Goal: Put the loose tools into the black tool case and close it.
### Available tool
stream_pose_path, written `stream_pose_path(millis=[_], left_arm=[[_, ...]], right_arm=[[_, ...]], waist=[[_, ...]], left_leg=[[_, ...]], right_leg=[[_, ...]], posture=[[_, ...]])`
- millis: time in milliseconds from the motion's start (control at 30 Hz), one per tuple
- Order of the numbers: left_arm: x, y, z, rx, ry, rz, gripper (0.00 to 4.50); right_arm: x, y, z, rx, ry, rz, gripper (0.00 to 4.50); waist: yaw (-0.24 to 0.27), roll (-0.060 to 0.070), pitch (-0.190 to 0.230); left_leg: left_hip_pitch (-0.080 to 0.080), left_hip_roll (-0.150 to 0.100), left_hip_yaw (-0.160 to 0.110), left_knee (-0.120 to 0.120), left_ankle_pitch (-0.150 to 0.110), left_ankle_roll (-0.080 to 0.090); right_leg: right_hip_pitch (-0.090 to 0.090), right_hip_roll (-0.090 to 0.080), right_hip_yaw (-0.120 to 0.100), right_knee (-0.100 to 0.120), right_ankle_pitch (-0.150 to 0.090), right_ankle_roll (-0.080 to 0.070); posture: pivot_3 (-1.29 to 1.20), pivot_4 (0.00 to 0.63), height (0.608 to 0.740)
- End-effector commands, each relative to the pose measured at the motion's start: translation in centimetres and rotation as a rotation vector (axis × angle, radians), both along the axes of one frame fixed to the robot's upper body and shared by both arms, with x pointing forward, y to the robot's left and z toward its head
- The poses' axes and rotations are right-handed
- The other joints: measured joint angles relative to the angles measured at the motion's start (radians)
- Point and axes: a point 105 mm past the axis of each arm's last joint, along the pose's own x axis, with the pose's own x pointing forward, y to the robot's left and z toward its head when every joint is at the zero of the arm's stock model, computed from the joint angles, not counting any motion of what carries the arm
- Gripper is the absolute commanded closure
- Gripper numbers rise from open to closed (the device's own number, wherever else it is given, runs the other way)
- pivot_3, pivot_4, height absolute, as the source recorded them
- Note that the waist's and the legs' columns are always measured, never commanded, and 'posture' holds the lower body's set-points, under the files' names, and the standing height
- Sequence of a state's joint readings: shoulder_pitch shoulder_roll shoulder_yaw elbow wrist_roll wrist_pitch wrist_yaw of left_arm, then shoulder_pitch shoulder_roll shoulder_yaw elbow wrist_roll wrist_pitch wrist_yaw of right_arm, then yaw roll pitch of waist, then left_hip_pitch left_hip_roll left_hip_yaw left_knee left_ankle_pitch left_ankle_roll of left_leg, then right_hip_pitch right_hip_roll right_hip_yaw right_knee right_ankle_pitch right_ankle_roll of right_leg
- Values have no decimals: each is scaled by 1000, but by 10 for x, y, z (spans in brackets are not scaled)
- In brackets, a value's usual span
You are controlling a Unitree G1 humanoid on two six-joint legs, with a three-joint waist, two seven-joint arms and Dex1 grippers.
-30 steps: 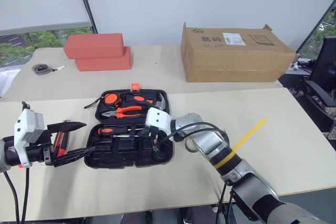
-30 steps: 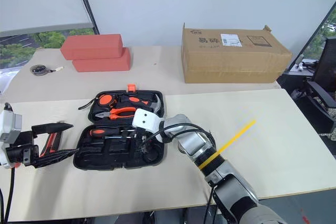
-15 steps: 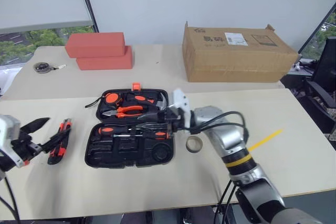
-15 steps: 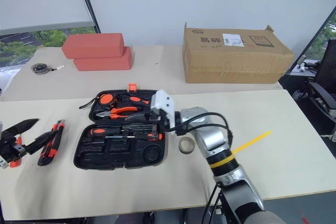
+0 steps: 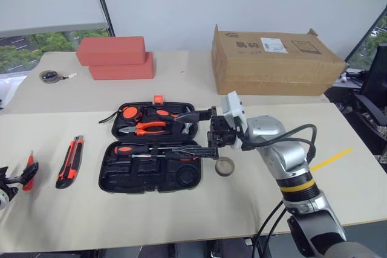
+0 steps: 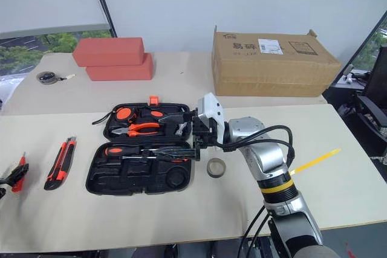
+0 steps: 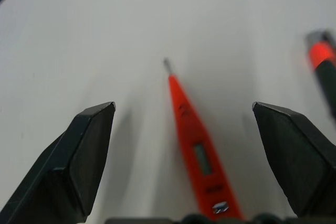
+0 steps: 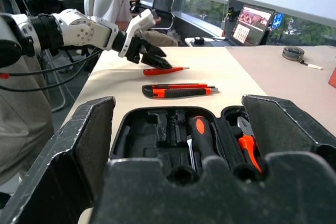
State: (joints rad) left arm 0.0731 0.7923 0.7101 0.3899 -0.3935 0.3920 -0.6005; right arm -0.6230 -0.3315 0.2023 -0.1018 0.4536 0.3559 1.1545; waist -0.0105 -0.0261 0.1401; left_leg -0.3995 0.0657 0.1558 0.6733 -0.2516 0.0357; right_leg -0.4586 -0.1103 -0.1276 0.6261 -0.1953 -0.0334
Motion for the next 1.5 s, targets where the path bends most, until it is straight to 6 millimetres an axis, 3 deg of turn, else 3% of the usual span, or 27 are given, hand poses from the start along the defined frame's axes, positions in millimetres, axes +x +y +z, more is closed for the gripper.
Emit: stream_pose_path(millis=[33, 100, 167, 333, 400, 500, 600, 733, 800, 867, 967, 1033, 1233, 1500], left_arm=[[1, 5, -6, -2, 58, 30, 0], [0, 4, -13, -53, 85, 40, 0], [-1, 4, -18, -86, 100, 57, 538], [-2, 6, -22, -102, 100, 87, 2139], [-1, 7, -22, -102, 88, 90, 2977], [3, 11, -10, -82, 7, 93, 3958], [19, 5, 33, -34, -227, 0, 4009], [35, -29, 98, -46, -527, -203, 4009], [42, -55, 118, -77, -600, -339, 4009], [48, -100, 135, -87, -599, -596, 4009], [50, -140, 136, -50, -520, -829, 4009], [55, -171, 127, 39, -396, -1039, 4009], [60, -225, 101, 233, -175, -1440, 4009], [72, -240, 91, 304, -142, -1589, 4009]], right_arm=[[-4, -1, 15, 30, -70, 4, 29], [-3, -2, 16, 33, -73, -2, 29], [-3, -3, 17, 31, -75, -6, 0], [-3, -5, 17, 25, -76, -3, 0], [-4, -6, 17, 23, -78, 0, 0], [-4, -6, 18, 25, -77, 5, 0], [-4, -7, 18, 23, -76, 5, 0], [-3, -15, 17, 12, -69, -17, 0], [-3, -20, 15, 5, -62, -34, 0], [-4, -28, 10, -6, -48, -62, 0], [-4, -35, 5, -20, -36, -89, 0], [-4, -43, 0, -31, -24, -120, 0], [-7, -58, -7, -41, -9, -187, 0], [-11, -77, -14, -69, 1, -269, 0]], waist=[[3, 0, 0], [6, 0, 0], [6, 0, 0], [8, 3, 0], [8, 3, 0], [9, 3, 0], [12, 1, 0], [18, -8, 4], [19, -10, 4], [22, -10, 4], [22, -10, 4], [21, -8, 5], [21, -6, 6], [20, -6, 6]], left_leg=[[0, 0, 0, 0, 0, 0], [1, 0, -1, 0, 0, 0], [1, 0, -1, 0, 0, 0], [1, 0, -1, 0, 0, 0], [1, 0, -1, -1, 0, 0], [1, 0, 0, -1, 0, 0], [1, 0, 0, -1, 0, 0], [-1, 1, -4, -1, 1, -3], [-1, 1, -7, -1, 2, -3], [-2, 0, -7, -1, 1, -2], [-4, -2, -6, 1, 4, -7], [-5, -3, -5, 1, 3, -7], [-5, -3, -4, 1, 1, -1], [-4, -2, -5, 2, 4, 5]], right_leg=[[0, 0, 0, 0, 0, 0], [0, -1, -1, 0, 0, 0], [0, -2, -2, 0, 0, 0], [0, -3, -2, 0, 0, -1], [0, -3, -2, 0, 0, -1], [0, -3, -2, 0, 0, -1], [0, -3, -3, 0, 1, -1], [-1, -3, -3, -1, 1, -2], [-1, -3, -5, -3, 2, -5], [1, -4, -4, -3, 2, -5], [1, -3, -5, -3, 3, -6], [1, -1, -8, -3, 1, -4], [1, 5, -8, -2, 0, -2], [1, 7, -7, -2, 0, -2]], posture=[[0, 150, 712], [0, 150, 712], [0, 150, 712], [0, 150, 712], [0, 150, 712], [0, 150, 712], [0, 150, 712], [0, 150, 712], [0, 150, 712], [0, 150, 712], [0, 150, 712], [0, 150, 712], [0, 150, 712], [0, 150, 712]])
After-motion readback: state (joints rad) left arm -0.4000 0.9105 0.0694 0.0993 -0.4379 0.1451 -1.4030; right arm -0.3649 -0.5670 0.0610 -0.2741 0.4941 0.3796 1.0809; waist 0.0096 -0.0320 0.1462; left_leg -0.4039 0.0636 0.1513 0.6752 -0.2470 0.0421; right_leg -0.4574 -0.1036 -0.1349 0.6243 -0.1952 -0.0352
